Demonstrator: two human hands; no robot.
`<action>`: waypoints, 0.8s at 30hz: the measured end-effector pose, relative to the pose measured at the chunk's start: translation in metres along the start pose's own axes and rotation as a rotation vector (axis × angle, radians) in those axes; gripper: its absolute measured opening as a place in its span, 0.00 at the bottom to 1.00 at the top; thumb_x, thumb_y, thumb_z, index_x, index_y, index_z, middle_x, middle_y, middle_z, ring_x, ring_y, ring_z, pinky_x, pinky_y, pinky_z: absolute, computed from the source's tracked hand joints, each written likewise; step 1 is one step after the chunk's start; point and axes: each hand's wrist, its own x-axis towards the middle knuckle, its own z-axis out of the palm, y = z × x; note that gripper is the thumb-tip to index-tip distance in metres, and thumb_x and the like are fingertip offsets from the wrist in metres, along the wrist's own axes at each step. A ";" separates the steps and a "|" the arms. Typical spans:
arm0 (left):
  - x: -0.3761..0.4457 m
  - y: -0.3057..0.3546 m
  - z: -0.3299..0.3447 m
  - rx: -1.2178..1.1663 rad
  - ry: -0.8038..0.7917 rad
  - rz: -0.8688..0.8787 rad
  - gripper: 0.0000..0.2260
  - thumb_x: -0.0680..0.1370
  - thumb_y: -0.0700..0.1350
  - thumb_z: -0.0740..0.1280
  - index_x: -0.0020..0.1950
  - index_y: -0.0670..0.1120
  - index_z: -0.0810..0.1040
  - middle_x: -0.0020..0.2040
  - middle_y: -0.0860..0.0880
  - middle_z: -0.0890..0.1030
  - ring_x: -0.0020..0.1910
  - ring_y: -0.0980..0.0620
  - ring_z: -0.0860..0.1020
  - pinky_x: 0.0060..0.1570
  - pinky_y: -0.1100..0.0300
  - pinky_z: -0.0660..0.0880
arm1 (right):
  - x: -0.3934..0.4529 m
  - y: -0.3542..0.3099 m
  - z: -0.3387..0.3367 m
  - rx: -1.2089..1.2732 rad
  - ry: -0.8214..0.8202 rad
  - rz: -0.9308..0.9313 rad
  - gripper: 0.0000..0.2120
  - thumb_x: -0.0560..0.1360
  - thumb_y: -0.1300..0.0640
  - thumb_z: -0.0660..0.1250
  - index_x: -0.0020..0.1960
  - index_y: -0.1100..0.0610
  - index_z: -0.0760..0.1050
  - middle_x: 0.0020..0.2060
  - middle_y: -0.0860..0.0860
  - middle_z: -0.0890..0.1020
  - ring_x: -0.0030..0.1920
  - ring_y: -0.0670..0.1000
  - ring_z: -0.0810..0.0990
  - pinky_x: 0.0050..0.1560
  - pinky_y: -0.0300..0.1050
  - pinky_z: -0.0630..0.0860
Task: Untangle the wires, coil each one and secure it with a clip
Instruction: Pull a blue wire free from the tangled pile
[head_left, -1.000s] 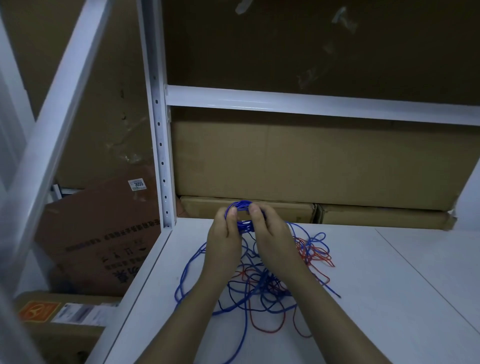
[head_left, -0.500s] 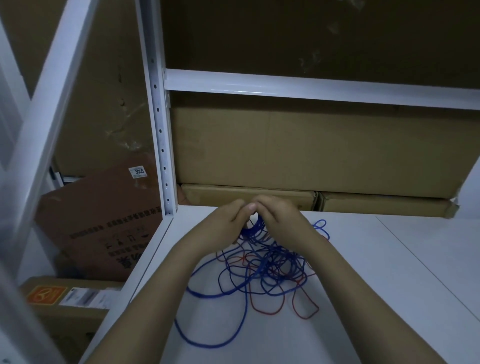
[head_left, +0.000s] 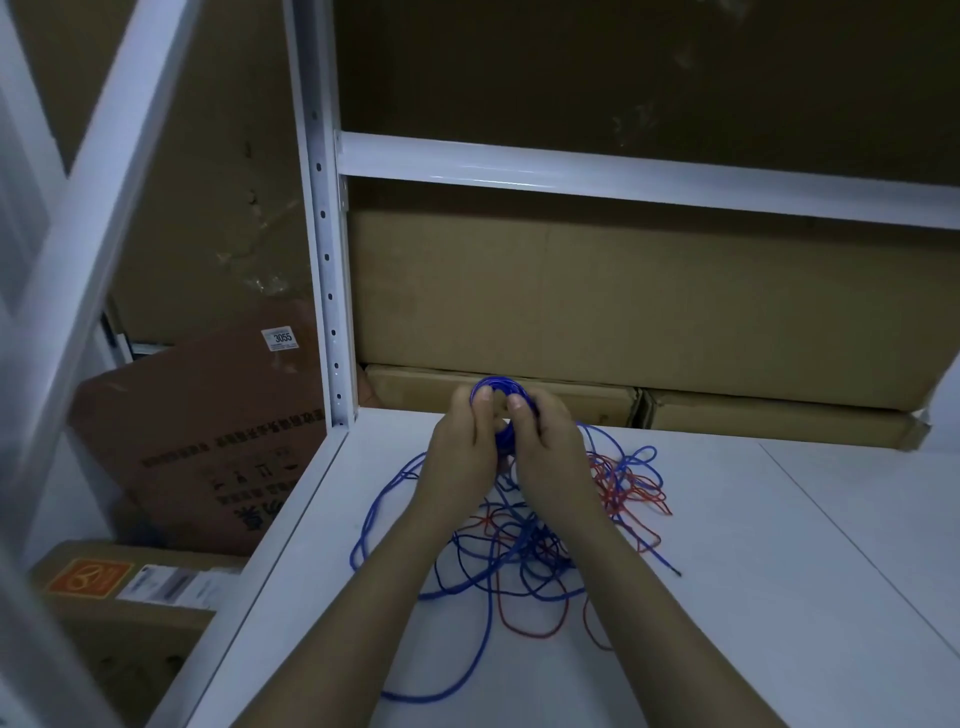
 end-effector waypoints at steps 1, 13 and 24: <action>-0.002 0.001 -0.002 -0.105 -0.049 -0.050 0.11 0.84 0.47 0.51 0.52 0.46 0.71 0.37 0.51 0.76 0.28 0.60 0.74 0.30 0.63 0.72 | 0.003 0.002 -0.002 -0.039 -0.001 -0.018 0.10 0.83 0.56 0.55 0.50 0.54 0.75 0.43 0.48 0.76 0.43 0.45 0.75 0.44 0.42 0.72; 0.005 0.005 -0.029 0.025 -0.234 0.006 0.15 0.83 0.51 0.54 0.39 0.51 0.71 0.32 0.54 0.74 0.27 0.60 0.70 0.33 0.61 0.67 | 0.018 -0.007 -0.033 -0.199 -0.372 -0.163 0.09 0.81 0.57 0.59 0.49 0.56 0.77 0.42 0.47 0.79 0.42 0.43 0.73 0.42 0.32 0.68; 0.005 0.002 -0.010 -0.085 0.137 -0.012 0.15 0.84 0.48 0.52 0.39 0.46 0.67 0.32 0.47 0.69 0.31 0.49 0.68 0.34 0.44 0.68 | 0.003 -0.001 -0.022 0.115 -0.103 0.105 0.19 0.83 0.52 0.54 0.38 0.62 0.69 0.30 0.54 0.68 0.31 0.48 0.65 0.35 0.41 0.63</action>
